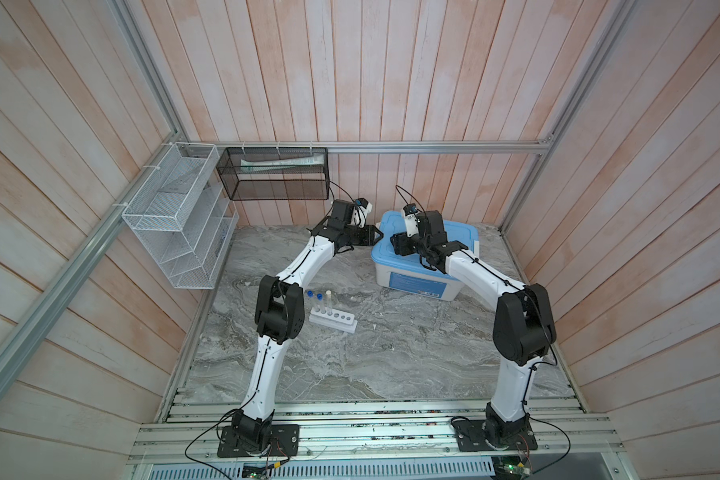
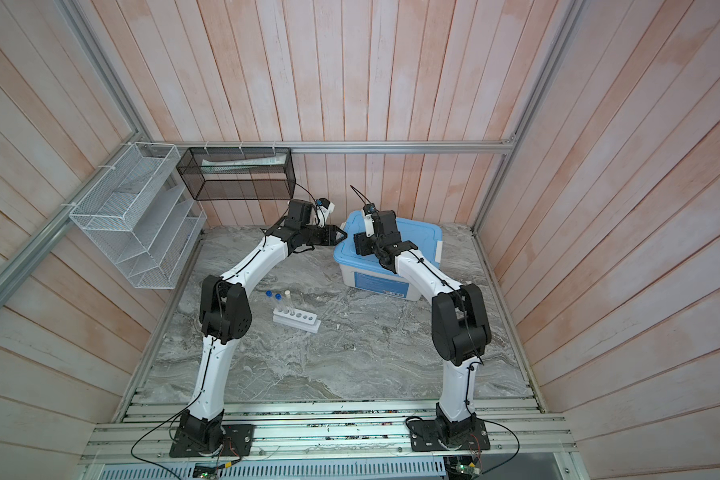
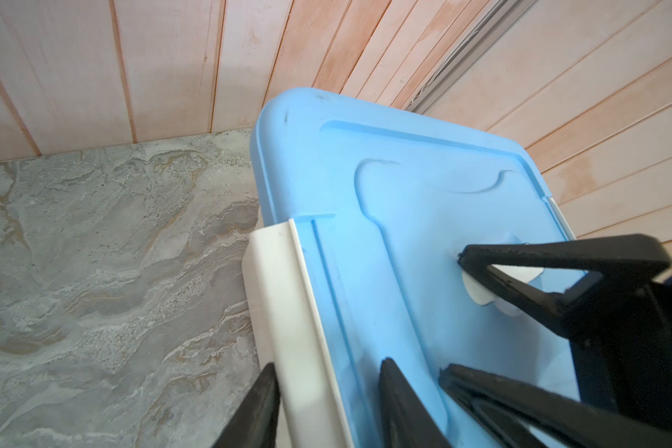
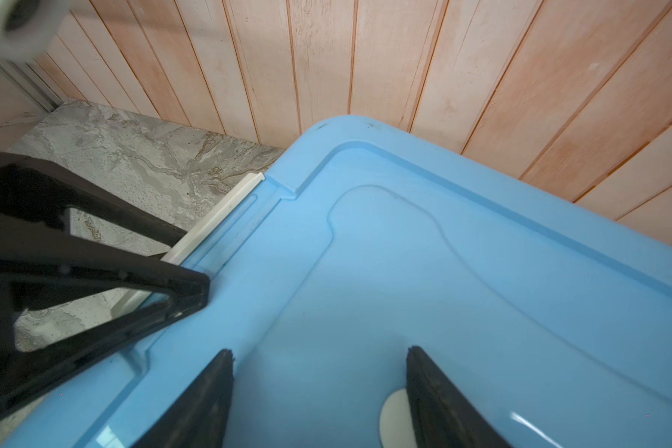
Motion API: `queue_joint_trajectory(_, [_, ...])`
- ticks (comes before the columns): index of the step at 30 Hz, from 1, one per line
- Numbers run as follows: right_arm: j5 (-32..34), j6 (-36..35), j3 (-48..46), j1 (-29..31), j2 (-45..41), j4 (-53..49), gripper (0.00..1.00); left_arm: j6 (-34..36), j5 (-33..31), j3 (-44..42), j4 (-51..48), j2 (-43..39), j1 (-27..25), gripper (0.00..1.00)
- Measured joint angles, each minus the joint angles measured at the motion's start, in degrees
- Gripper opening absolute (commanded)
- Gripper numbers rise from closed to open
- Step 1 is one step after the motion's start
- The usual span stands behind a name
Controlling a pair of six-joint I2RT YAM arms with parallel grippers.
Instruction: Organize the chemistry lab equipment
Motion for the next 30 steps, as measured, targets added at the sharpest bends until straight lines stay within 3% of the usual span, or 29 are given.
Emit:
queue_joint_trajectory(18, [0.33,0.31,0.31,0.09,0.13,-0.37,0.7,1.55,-3.98,2.25,-3.65,0.0,-1.2,0.37])
queue_joint_trajectory(30, [0.52,0.83,0.28,0.13,0.13,-0.31,0.7,2.16,-9.92,6.47,-8.44,0.96,-2.84,0.33])
